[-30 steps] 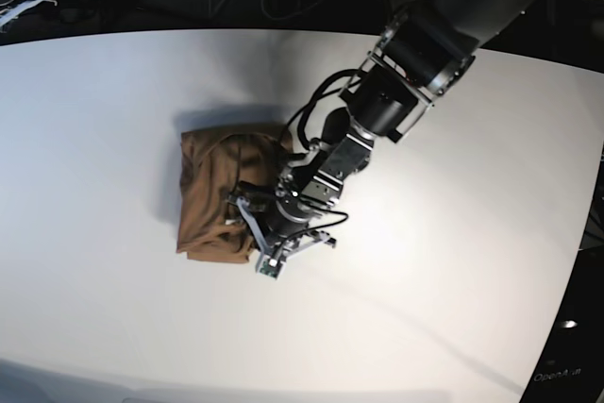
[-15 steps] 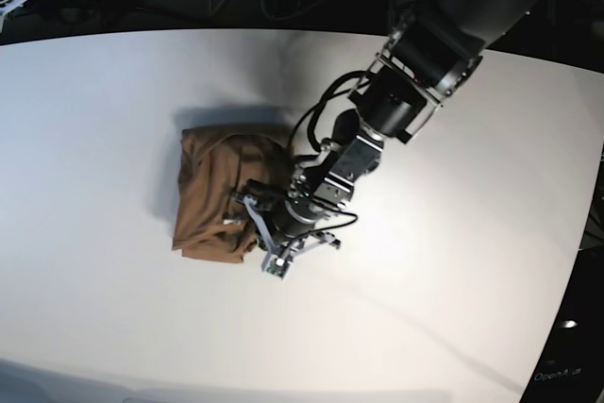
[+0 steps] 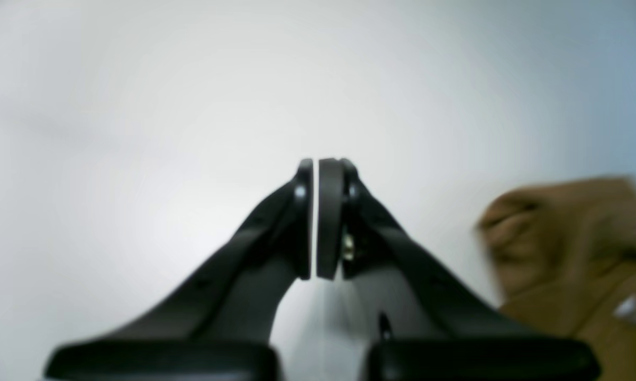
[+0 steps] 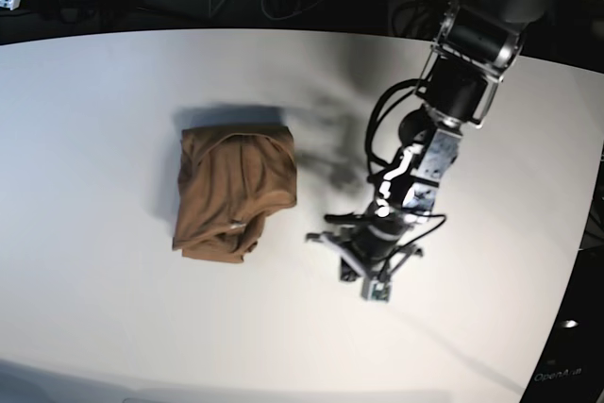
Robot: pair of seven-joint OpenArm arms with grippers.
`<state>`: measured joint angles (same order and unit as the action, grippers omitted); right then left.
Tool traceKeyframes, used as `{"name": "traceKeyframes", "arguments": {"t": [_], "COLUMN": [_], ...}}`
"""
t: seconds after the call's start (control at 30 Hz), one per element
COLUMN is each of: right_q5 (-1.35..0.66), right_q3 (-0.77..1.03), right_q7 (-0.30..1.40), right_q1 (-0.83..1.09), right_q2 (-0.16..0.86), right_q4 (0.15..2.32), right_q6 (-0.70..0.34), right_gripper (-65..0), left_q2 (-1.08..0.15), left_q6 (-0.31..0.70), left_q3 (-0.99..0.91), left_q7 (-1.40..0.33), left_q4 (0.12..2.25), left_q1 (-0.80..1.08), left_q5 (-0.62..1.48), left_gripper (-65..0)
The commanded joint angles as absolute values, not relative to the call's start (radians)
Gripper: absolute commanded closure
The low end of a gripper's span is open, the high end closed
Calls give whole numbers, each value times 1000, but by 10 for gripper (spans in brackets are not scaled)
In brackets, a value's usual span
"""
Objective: Fold the T-shirt properly
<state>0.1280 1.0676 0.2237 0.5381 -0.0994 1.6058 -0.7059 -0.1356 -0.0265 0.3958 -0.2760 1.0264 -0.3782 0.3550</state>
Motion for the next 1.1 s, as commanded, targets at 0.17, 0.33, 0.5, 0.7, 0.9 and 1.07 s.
{"name": "traceKeyframes", "arguments": {"t": [0.17, 0.33, 0.5, 0.7, 0.9, 1.07], "right_q5": [120, 120, 120, 120, 120, 122], "right_q3": [1076, 1076, 1078, 1138, 1145, 1145], "right_q7": [131, 82, 8, -71, -110, -209], "right_q1": [552, 550, 552, 552, 552, 552], "right_q2": [-77, -50, -42, -35, -2, 1], "right_q4": [1489, 1377, 1303, 1191, 1038, 918], "right_q6": [-698, -698, -698, -698, -698, -698], "right_gripper": [-1, -1, -1, -1, -1, -1], "left_q2": [-302, -420, -438, -440, -432, -430], "left_q6": [-13, -13, -13, -13, -13, -18], "left_q3": [332, 302, 166, 16, -27, -25], "left_q7": [-288, -288, -291, -383, -395, -335], "left_q4": [1188, 1346, 1512, 1842, 1914, 1873], "left_q1": [-127, 116, 312, 611, 829, 960], "left_q5": [357, 361, 361, 355, 354, 354], "left_gripper": [-17, -17, -17, -17, -17, -17]}}
